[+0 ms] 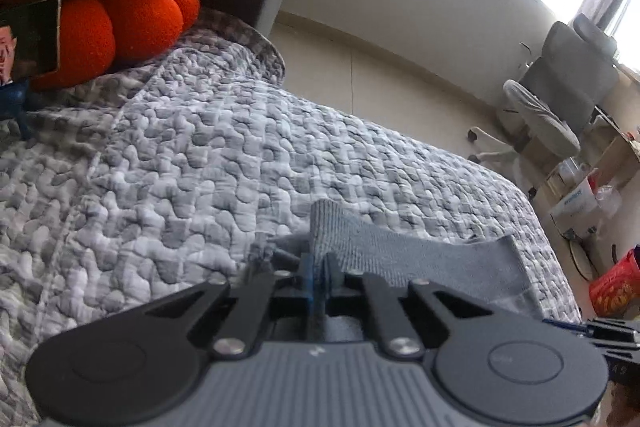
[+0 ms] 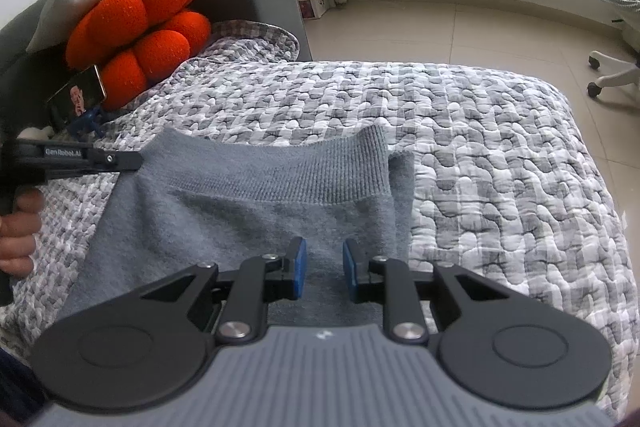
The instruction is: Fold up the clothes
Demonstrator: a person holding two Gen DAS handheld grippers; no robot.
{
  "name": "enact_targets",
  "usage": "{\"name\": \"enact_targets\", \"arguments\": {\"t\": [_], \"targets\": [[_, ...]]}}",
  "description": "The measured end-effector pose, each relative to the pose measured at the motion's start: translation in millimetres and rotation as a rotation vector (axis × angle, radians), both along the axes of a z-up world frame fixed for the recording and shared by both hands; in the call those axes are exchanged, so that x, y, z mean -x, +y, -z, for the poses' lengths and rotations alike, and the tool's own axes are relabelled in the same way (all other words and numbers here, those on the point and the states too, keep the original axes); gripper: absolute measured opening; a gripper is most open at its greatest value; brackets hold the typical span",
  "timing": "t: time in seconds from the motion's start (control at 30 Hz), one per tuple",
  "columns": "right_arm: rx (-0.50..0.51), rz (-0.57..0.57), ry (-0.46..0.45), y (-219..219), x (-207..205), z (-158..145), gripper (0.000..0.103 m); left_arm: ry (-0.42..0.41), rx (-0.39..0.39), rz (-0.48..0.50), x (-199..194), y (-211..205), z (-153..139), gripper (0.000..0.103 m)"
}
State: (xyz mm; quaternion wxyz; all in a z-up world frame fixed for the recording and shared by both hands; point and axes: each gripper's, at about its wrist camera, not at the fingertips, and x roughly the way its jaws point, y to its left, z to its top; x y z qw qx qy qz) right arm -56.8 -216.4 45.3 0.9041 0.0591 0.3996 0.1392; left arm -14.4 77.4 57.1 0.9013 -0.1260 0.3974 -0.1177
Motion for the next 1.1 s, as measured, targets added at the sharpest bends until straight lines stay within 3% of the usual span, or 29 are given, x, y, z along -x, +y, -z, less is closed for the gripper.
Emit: {"name": "enact_targets", "arguments": {"t": [0.2, 0.33, 0.6, 0.73, 0.93, 1.1], "targets": [[0.016, -0.004, 0.027, 2.4, -2.2, 5.0, 0.025, 0.050, -0.048, -0.020, -5.6, -6.8, 15.8, 0.005], [0.021, 0.004, 0.042, 0.9, -3.0, 6.8, 0.025, 0.047, -0.083, -0.019, -4.9, -9.7, 12.7, 0.013], [-0.007, 0.008, 0.001, -12.8, 12.3, -5.5, 0.025, -0.046, -0.140, -0.043, 14.8, -0.7, -16.6, 0.015], [-0.022, -0.022, -0.003, -8.3, 19.2, -9.7, 0.025, -0.067, -0.125, 0.016, 36.5, -15.6, -20.4, 0.015], [-0.035, -0.169, 0.020, 23.3, 29.9, -7.2, 0.025, -0.065, -0.118, 0.156, 69.1, -55.9, -13.7, 0.018], [-0.003, -0.229, 0.048, 42.4, 31.9, 2.1, 0.025, -0.008, -0.135, 0.211, 74.0, -70.5, 3.3, 0.018]]}}
